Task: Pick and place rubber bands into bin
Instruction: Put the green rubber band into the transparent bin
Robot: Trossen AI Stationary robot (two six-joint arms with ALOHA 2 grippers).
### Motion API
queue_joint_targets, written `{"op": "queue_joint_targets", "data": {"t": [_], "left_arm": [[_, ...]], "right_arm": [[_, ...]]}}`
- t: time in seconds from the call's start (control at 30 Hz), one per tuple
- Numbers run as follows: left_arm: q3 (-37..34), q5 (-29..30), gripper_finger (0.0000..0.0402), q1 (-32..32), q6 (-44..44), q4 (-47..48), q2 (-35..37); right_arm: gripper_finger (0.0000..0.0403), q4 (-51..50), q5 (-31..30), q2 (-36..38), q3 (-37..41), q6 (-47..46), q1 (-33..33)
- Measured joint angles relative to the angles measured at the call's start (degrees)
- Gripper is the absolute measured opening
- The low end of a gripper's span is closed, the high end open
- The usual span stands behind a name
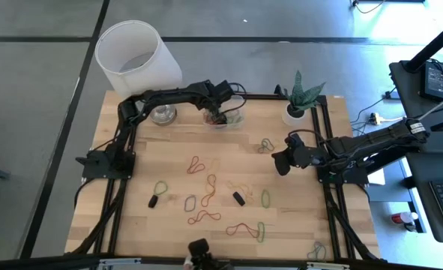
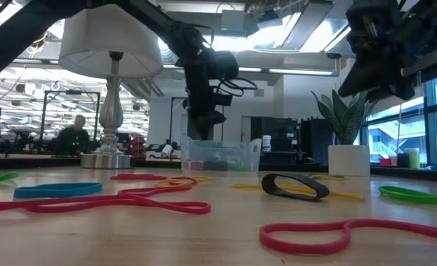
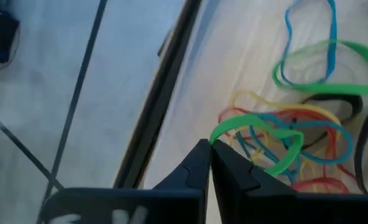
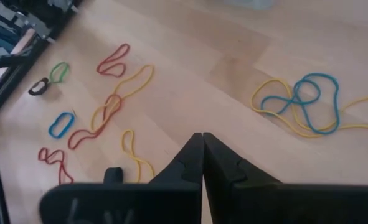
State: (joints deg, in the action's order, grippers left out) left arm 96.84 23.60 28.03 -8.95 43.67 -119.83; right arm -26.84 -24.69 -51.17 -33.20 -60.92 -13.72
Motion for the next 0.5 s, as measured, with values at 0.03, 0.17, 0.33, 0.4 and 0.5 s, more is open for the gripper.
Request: {"op": "queue_joint_targets", "data": {"t": [0.03,0.17,0.33,0.4,0.5], "left_arm": [[0.0,-0.1,0.0019,0.0,0.1,0.8,0.0],[0.0,-0.2,0.0053,-0.1,2.8,4.0,0.0],[0.0,-0.1,0.0097,-0.2,6.4,5.8,0.0],[0.0,-0.1,0.0112,-0.4,6.8,6.8,0.4],[0.0,-0.1,0.0128,-1.1,8.4,7.1,1.7]], "right_arm": [[0.0007,0.0,0.0,0.0,0.0,0.3,0.0],[0.0007,-0.1,0.0,0.0,0.0,0.8,0.0],[0.0007,-0.1,0.1,0.0,0.0,1.3,0.0],[0.0007,-0.1,0.1,0.0,0.0,1.3,0.0],[0.0007,-0.2,0.2,0.0,0.0,1.5,0.0]]}}
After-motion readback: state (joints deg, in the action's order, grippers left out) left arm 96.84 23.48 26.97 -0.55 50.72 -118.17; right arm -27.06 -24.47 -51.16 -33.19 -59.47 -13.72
